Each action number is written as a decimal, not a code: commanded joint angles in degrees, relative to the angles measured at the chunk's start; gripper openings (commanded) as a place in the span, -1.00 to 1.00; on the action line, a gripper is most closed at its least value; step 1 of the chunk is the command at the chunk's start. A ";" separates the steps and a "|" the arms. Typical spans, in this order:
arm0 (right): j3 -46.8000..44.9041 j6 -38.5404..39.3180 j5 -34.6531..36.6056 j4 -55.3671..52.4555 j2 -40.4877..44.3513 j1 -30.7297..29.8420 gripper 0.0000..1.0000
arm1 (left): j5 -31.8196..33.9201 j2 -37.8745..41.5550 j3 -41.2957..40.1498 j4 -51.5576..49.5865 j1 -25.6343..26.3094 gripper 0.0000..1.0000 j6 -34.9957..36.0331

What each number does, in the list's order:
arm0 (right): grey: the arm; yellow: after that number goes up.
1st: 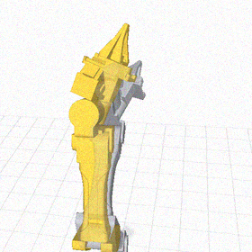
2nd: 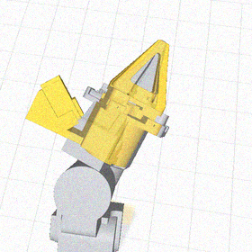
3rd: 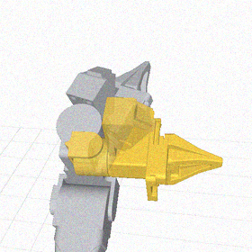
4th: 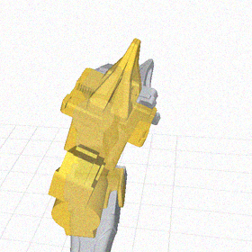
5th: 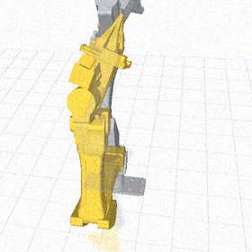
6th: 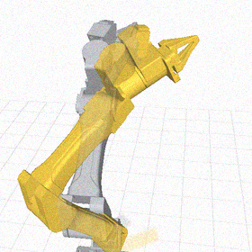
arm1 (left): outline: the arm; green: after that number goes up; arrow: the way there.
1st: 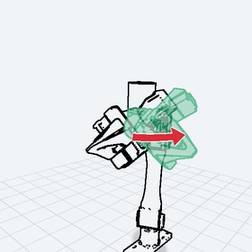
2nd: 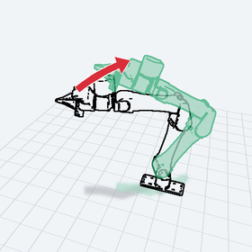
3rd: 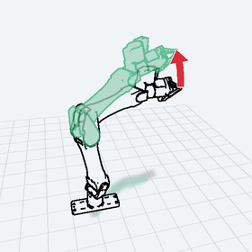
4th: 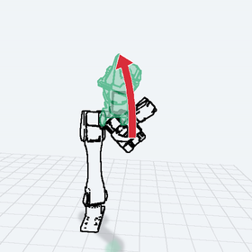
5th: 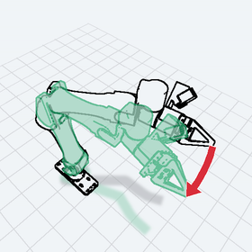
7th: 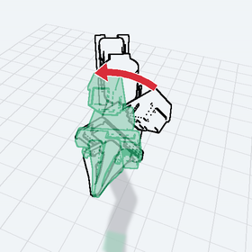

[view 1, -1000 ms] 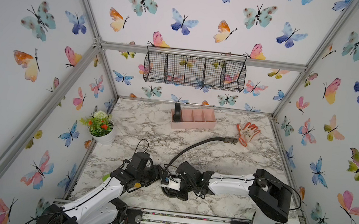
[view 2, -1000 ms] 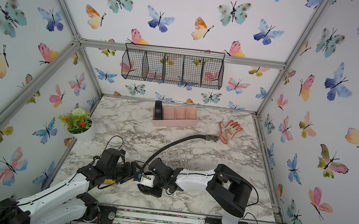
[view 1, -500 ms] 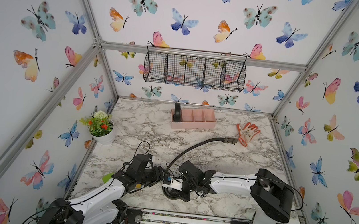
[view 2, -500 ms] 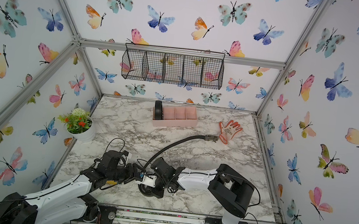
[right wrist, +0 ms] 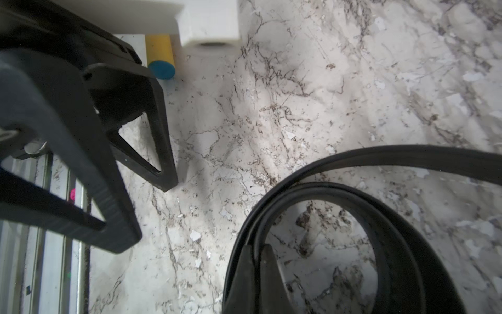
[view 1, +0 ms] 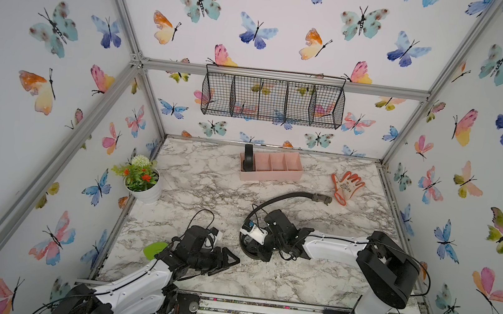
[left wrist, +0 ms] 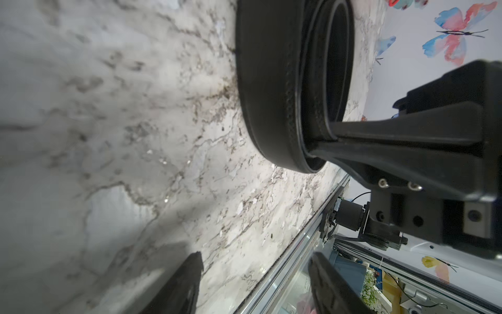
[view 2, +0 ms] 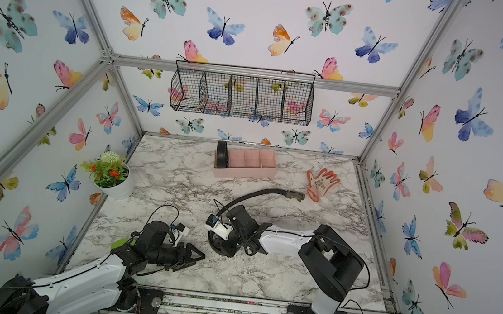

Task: Place the belts into the storage roll
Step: Roll the belt at the center of the board.

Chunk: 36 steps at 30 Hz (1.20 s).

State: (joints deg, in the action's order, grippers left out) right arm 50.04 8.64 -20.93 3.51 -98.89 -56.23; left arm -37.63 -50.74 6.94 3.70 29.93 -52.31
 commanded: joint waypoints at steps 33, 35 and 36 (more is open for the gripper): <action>-3.02 6.90 3.82 -5.01 2.30 -0.29 -0.94 | -3.42 -38.52 20.07 10.21 -0.63 0.28 13.84; -2.85 7.35 3.05 -5.15 2.30 -0.29 -0.94 | -2.90 -39.61 21.47 8.32 -0.62 0.26 15.13; -2.77 7.48 2.76 -5.18 2.30 -0.29 -0.94 | -2.80 -40.39 22.32 7.46 -0.59 0.25 15.75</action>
State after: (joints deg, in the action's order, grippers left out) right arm 47.48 14.72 -16.53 1.58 -97.21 -56.18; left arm -41.91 -88.62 27.62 16.08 28.93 -41.12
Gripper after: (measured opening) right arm 0.058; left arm 0.630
